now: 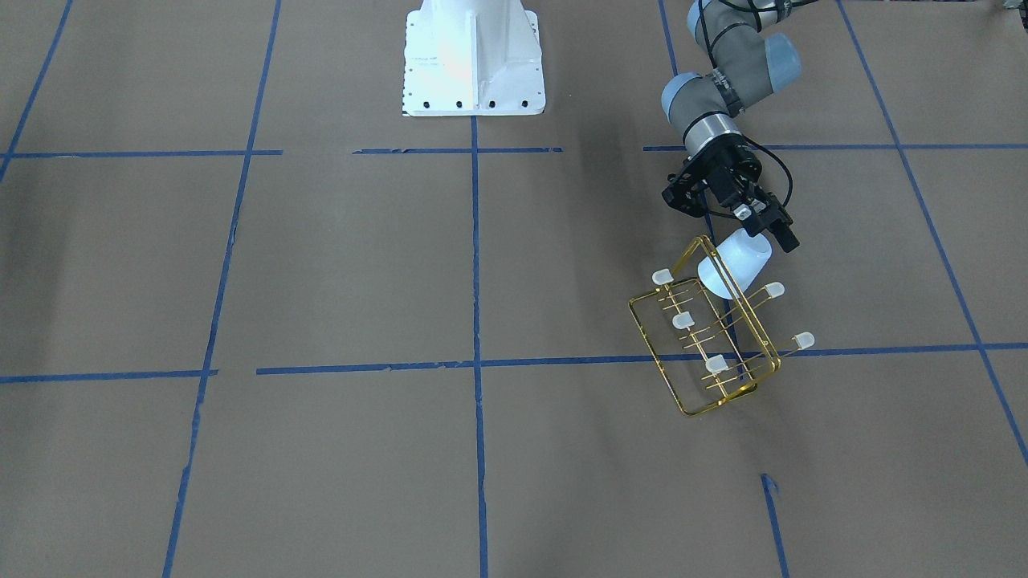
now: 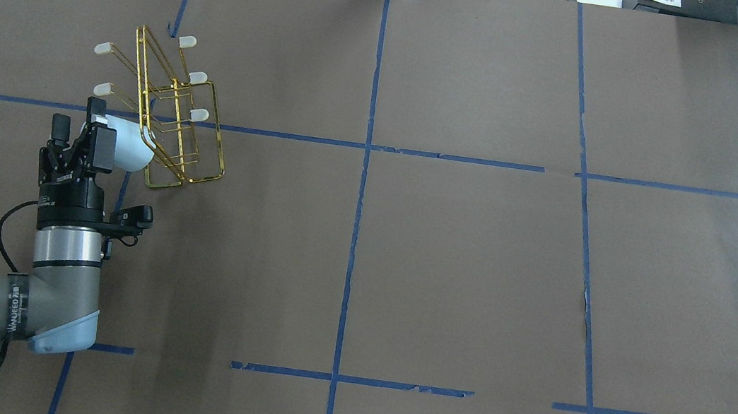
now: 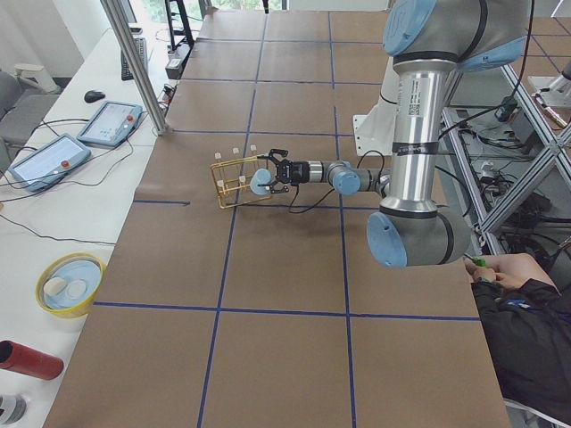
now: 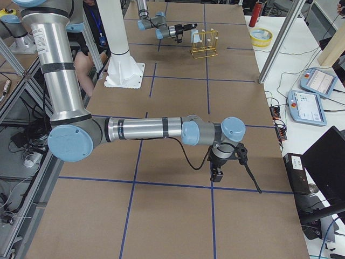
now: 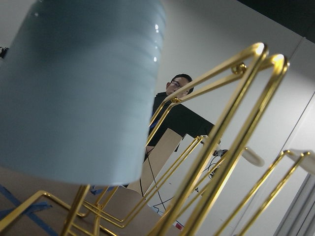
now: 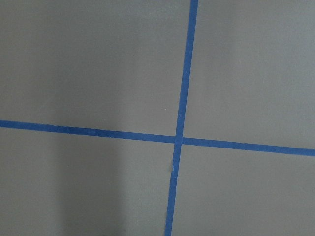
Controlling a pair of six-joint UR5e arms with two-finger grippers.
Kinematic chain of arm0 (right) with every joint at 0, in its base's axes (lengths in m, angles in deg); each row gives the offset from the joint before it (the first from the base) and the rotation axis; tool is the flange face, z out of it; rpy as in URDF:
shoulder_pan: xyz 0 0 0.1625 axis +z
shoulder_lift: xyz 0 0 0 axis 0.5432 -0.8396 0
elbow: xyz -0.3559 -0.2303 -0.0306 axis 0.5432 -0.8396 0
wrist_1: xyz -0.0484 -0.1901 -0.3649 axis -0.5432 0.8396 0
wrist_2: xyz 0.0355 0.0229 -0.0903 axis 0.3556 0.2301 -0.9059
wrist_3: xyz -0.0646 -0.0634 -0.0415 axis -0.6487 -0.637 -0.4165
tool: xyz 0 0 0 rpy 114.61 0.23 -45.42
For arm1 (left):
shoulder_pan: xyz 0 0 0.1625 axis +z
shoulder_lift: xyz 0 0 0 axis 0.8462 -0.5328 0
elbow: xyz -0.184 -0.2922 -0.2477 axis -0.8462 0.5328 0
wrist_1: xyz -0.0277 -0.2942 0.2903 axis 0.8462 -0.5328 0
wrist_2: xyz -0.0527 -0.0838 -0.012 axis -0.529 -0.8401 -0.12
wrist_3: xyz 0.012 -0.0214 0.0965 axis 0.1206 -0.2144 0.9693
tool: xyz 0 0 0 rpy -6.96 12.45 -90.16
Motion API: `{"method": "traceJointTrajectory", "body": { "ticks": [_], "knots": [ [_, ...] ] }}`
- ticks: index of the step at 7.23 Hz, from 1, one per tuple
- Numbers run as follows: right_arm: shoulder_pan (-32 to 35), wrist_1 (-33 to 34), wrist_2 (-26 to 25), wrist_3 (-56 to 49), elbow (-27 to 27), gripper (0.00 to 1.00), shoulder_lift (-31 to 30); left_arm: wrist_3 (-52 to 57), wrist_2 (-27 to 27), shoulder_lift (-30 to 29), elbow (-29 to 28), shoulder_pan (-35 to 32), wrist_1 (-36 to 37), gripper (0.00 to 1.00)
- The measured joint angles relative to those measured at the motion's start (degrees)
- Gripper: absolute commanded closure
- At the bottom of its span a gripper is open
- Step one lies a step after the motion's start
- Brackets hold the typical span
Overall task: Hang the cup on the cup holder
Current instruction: 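Push the cup opening onto the white-tipped peg with the left gripper, then open the left gripper to release the cup on the peg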
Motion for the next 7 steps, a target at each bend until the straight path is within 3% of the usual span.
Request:
{"method": "traceJointTrajectory", "body": {
  "ticks": [3,5,7],
  "knots": [
    [0.0,0.0,0.0,0.0,0.0,0.0,0.0,-4.7,0.0,8.2,6.3,-0.1,-5.9,0.0],
    [0.0,0.0,0.0,0.0,0.0,0.0,0.0,-19.1,-0.2,11.6,7.7,-0.4,-7.2,0.0],
    [0.0,0.0,0.0,0.0,0.0,0.0,0.0,-40.4,-2.6,13.5,8.5,-0.6,-7.6,0.0]
  ]
}}
